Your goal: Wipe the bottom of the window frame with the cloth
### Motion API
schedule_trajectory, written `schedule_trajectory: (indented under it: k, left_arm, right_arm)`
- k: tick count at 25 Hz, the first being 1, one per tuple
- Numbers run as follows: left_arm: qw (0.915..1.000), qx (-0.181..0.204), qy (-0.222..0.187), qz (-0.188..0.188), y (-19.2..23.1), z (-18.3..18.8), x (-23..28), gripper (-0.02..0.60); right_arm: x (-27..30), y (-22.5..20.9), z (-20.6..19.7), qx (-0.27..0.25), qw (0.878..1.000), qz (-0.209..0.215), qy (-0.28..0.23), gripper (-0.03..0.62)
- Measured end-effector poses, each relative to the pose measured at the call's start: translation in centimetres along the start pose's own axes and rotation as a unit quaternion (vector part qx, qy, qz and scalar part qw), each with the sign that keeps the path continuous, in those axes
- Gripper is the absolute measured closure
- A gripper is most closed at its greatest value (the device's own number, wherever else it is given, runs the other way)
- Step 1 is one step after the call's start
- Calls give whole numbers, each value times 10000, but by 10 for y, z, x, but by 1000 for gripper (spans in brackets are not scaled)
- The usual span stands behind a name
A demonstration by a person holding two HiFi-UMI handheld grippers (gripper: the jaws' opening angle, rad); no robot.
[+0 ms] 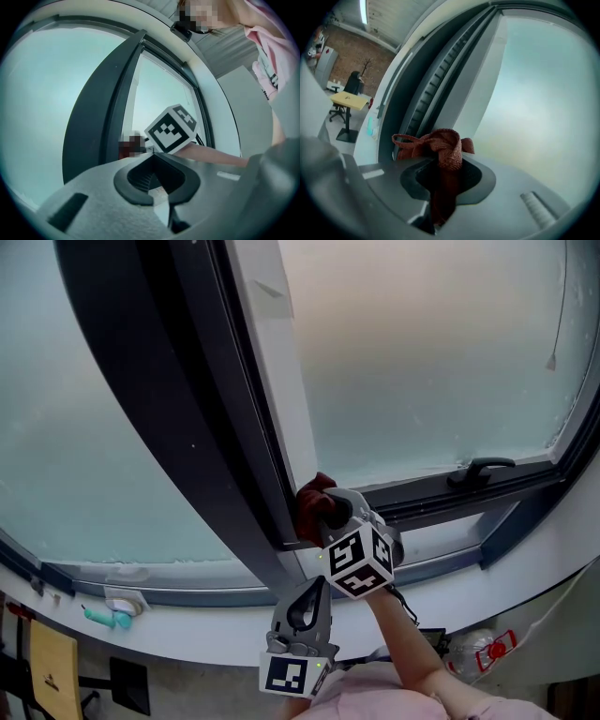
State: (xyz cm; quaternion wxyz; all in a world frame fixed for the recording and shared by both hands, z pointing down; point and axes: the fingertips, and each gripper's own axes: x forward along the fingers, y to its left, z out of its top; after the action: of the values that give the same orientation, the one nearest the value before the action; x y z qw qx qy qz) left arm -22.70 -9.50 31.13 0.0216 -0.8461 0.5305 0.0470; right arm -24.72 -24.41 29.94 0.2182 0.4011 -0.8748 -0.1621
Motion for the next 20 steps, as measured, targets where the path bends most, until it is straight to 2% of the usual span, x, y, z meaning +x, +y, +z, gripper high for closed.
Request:
schedule_trajectory:
  k: [2,4,16,20]
  left_arm:
    - [10000,24,-69,36,4,3,1,584]
    - [9999,62,-65,75,8,3,2,584]
    - [9997,67,-210,-41,4,9,14,584]
    - [9997,-42,-260,-5,4,11,13,584]
  right_arm:
    - [6,3,-6,-289,9993,-50,212,528]
    - [10,4,-8,-365,9988,-40,317,536]
    - [12,2,-12,-168,9986,156,466,539]
    - [5,-9,-20,-36,9988,34,491,539]
